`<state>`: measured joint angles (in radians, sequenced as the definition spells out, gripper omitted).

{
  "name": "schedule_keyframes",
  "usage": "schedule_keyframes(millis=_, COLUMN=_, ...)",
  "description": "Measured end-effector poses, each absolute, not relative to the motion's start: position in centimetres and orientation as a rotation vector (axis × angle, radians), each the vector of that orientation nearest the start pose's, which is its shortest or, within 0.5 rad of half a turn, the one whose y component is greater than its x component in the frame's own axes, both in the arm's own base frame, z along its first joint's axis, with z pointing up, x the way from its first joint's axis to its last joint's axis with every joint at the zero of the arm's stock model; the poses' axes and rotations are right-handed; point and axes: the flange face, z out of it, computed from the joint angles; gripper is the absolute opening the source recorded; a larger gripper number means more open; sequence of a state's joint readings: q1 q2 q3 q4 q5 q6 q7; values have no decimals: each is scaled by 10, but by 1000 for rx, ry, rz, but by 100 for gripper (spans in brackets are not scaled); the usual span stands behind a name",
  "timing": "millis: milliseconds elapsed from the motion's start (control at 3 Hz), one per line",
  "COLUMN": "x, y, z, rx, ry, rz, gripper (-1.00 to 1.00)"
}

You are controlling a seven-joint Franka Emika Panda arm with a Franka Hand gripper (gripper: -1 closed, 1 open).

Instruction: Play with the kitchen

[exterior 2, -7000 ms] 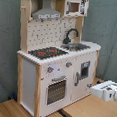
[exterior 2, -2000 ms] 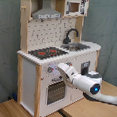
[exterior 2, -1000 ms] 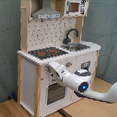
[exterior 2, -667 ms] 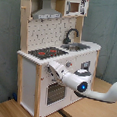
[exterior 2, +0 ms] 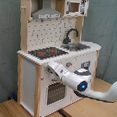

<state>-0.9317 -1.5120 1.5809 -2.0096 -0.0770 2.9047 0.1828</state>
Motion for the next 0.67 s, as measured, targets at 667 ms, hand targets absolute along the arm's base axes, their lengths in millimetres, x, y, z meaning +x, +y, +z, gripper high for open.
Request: schedule_keyframes(millis=667, x=348, y=546, z=336, rx=1178, ry=1236, rz=1086, gripper=-100)
